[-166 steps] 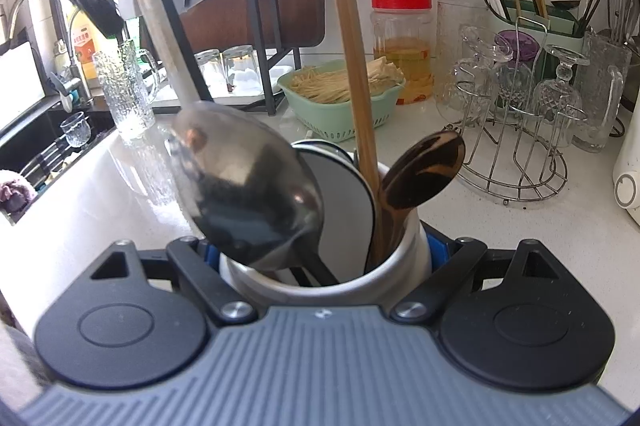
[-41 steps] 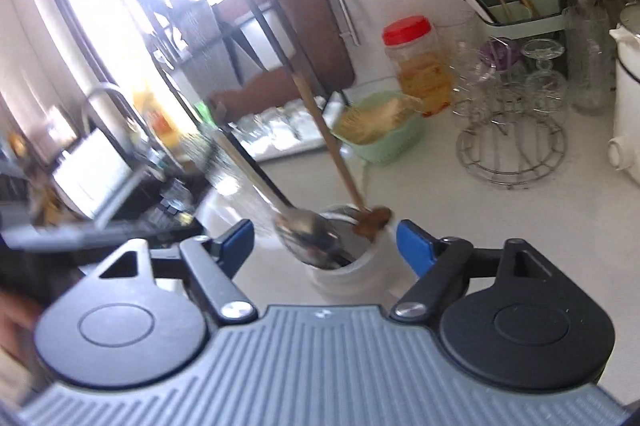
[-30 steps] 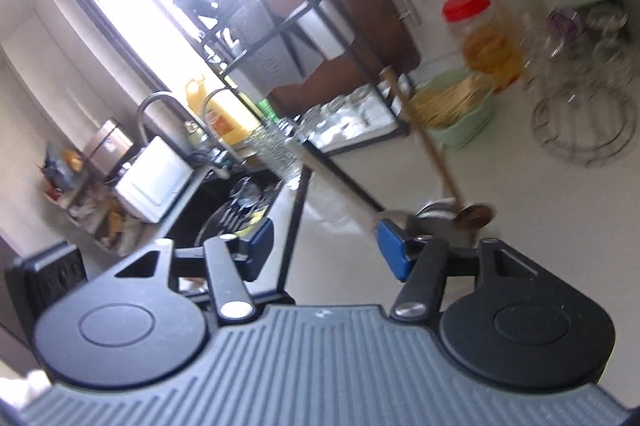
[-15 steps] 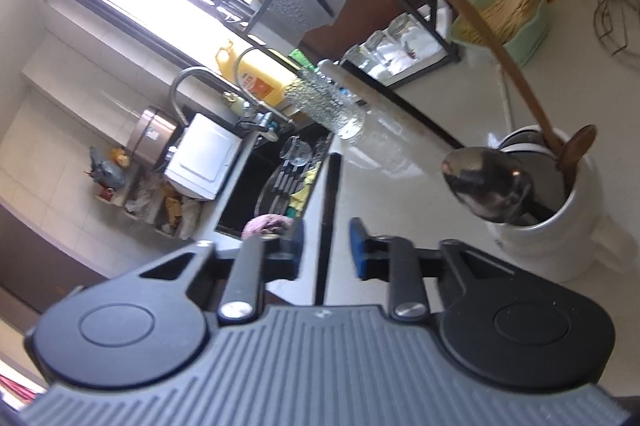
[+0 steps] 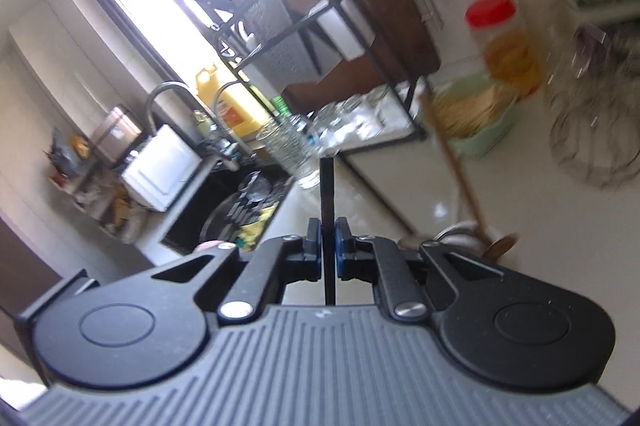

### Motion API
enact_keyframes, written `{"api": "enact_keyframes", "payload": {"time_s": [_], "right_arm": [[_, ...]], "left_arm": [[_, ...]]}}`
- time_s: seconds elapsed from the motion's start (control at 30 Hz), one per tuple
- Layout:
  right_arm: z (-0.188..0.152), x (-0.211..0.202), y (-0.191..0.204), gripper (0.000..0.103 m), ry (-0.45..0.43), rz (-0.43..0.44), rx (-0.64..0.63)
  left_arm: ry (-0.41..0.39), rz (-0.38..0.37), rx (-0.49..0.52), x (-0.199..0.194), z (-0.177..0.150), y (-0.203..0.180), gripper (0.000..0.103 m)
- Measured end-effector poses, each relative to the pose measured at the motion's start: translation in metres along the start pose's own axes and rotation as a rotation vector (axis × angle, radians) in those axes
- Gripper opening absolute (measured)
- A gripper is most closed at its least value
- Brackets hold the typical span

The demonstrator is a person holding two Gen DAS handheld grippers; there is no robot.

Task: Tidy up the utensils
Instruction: 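Lower the black chopstick into the mug held by the right tool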

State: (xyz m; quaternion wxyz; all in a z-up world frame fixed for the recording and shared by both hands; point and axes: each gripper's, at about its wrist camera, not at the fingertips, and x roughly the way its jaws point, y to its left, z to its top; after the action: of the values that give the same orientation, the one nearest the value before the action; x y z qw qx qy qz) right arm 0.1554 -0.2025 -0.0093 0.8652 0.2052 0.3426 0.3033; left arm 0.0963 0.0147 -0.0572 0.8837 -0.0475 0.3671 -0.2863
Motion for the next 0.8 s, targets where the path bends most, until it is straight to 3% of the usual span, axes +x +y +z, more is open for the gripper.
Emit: {"api": "enact_keyframes", "payload": {"time_s": [0.07, 0.17, 0.67, 0.8], "right_arm": [[0.003, -0.005, 0.001, 0.009, -0.018, -0.025, -0.031], [0.009, -0.01, 0.002, 0.009, -0.04, -0.069, -0.077], [0.062, -0.032, 0.006, 0.009, -0.19, -0.167, -0.213], [0.077, -0.034, 0.006, 0.009, -0.223, -0.178, -0.23]], "left_arm": [[0.019, -0.002, 0.019, 0.008, 0.0, -0.002, 0.065], [0.024, 0.004, 0.049, 0.018, -0.002, -0.004, 0.075], [0.07, 0.096, 0.112, 0.097, -0.008, -0.001, 0.075], [0.062, 0.123, 0.121, 0.114, -0.007, -0.001, 0.082]]}}
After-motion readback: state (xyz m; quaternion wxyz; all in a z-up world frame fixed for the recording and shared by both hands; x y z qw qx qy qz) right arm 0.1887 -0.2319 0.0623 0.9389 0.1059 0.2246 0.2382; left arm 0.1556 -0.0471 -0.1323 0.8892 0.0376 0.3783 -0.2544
